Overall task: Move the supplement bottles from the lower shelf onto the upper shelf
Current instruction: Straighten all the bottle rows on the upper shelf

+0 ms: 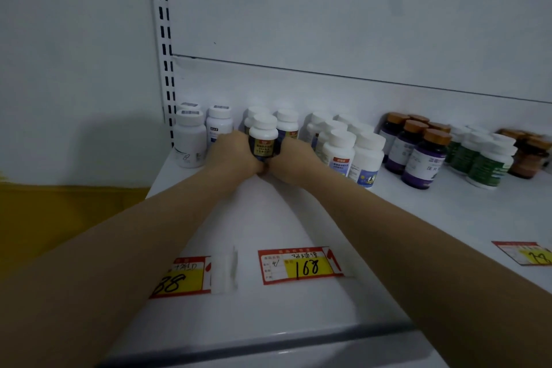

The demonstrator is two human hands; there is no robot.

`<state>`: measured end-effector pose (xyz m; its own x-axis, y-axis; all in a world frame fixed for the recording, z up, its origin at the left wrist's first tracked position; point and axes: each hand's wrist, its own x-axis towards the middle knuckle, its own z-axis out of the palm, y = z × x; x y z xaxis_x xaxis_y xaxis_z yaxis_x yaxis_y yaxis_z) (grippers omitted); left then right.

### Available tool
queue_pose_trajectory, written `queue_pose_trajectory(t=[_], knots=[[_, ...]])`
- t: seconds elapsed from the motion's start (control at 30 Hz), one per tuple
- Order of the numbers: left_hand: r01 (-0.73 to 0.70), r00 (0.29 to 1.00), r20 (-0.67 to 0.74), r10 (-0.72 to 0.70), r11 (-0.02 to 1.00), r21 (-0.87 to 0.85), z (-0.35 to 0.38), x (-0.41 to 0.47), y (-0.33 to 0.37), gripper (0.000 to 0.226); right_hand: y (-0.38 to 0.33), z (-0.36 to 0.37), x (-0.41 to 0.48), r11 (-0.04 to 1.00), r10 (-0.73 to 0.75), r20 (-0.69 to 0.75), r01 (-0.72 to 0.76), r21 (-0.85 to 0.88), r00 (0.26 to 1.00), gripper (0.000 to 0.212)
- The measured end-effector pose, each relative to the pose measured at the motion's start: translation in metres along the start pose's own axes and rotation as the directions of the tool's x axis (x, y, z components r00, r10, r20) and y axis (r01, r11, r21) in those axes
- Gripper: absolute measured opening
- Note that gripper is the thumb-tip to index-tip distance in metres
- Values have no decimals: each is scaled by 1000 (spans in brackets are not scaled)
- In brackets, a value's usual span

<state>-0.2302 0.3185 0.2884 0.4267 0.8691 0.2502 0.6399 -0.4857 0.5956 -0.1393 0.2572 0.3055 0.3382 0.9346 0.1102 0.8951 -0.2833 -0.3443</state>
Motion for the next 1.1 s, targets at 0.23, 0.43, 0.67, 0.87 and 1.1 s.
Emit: queue_pose_trajectory(t=[0.23,0.43,0.67,0.87,1.1], knots=[[77,995,57,-80,995,62,-8,-15,15,37,4,-27,-35,998,-25,59,28,-50,998,26],[22,1000,11,-25,978,207,-5,-48,64,36,38,-42,-71,990,-24,147,44,-133,989,21],[69,983,162,-82,994,84,29,-68,114,55,124,-79,-100,990,23,132,-4,-143,991,31],[113,987,113,-114,993,21,58,-65,124,17,160,-85,-87,999,-7,59,4,38,998,39],[109,994,-13,-108,994,28,67,-57,123,15,152,-81,-75,976,-93,35,84,201,995,42]])
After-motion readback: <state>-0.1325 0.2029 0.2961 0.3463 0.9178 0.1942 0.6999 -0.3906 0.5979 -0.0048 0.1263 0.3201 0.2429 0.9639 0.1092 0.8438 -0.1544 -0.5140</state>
